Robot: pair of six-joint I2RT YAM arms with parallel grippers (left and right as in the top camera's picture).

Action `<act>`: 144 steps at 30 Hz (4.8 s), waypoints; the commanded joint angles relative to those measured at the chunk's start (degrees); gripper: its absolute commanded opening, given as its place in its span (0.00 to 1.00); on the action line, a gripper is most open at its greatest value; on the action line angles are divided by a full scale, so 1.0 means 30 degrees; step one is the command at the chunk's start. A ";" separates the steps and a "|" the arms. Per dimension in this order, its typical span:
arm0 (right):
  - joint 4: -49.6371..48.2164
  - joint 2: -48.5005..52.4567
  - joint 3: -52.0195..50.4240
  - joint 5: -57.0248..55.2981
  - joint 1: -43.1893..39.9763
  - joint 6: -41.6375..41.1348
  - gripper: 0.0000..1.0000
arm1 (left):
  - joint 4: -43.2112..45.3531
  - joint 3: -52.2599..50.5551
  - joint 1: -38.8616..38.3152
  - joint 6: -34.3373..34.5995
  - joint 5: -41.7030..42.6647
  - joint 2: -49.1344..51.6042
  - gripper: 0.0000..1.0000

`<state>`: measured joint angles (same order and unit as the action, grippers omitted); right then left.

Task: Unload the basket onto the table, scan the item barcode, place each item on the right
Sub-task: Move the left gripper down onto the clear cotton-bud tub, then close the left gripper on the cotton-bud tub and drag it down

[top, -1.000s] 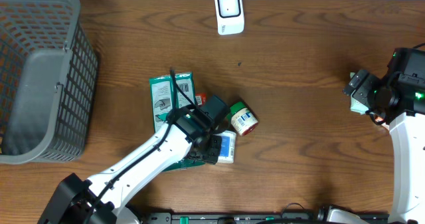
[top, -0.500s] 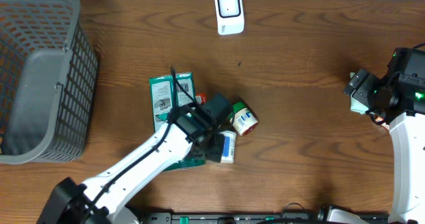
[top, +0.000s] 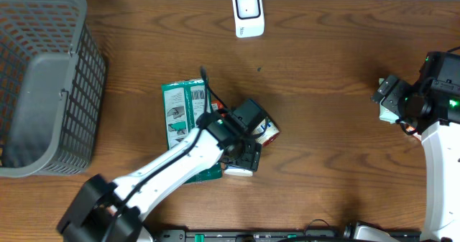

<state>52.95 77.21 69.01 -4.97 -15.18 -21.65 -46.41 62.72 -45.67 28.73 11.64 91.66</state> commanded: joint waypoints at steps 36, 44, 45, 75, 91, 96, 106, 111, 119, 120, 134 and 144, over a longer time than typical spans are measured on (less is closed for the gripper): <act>0.0007 -0.0124 0.0189 -0.0328 -0.0087 0.0240 0.99 | -0.1086 -0.0044 -0.0058 -0.0219 -0.2601 -0.2528 0.60; 0.0007 -0.0124 0.0189 -0.0328 -0.0087 0.0240 0.99 | -0.1348 -0.0350 -0.0095 0.0284 -0.7344 -0.1421 0.34; 0.0007 -0.0124 0.0189 -0.0328 -0.0087 0.0240 0.99 | -0.1282 -0.0357 -0.0095 0.0408 -0.7504 -0.1231 0.34; 0.0007 -0.0124 0.0189 -0.0328 -0.0087 0.0240 0.99 | -0.1355 -0.0211 -0.0117 0.0605 -0.3555 -0.1610 0.35; 0.0007 -0.0124 0.0189 -0.0328 -0.0087 0.0240 0.99 | -0.1348 0.0036 -0.0182 0.0131 -0.1851 -0.1625 0.46; 0.0007 -0.0124 0.0189 -0.0328 -0.0087 0.0240 0.99 | -0.1362 0.1064 -0.0182 -0.1938 0.0459 -0.1625 0.59; 0.0007 -0.0124 0.0189 -0.0328 -0.0087 0.0240 0.99 | -0.1311 0.2120 -0.2120 -0.2193 0.0699 -0.0656 0.82; 0.0007 -0.0124 0.0189 -0.0328 -0.0087 0.0240 0.99 | 0.0131 0.2120 -0.4284 -0.1005 -0.0699 0.1581 0.87; 0.0007 -0.0124 0.0189 -0.0328 -0.0087 0.0240 0.99 | 0.0692 0.2120 -0.4743 0.1122 -0.4204 0.3242 0.87; 0.0007 -0.0124 0.0189 -0.0328 -0.0087 0.0240 0.99 | 0.0627 0.2127 -0.4692 0.1144 -0.4320 0.3235 0.87; 0.0007 -0.0124 0.0189 -0.0328 -0.0087 0.0240 0.99 | 0.0780 0.2688 -0.4641 -0.0590 -0.6681 0.1377 0.84; 0.0007 -0.0124 0.0189 -0.0328 -0.0087 0.0240 0.99 | 0.1115 0.2688 -0.7257 -0.5384 -0.6696 0.1377 0.72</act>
<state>52.90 77.21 69.01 -4.99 -15.20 -21.65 -43.29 69.54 -64.12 19.62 -7.57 96.33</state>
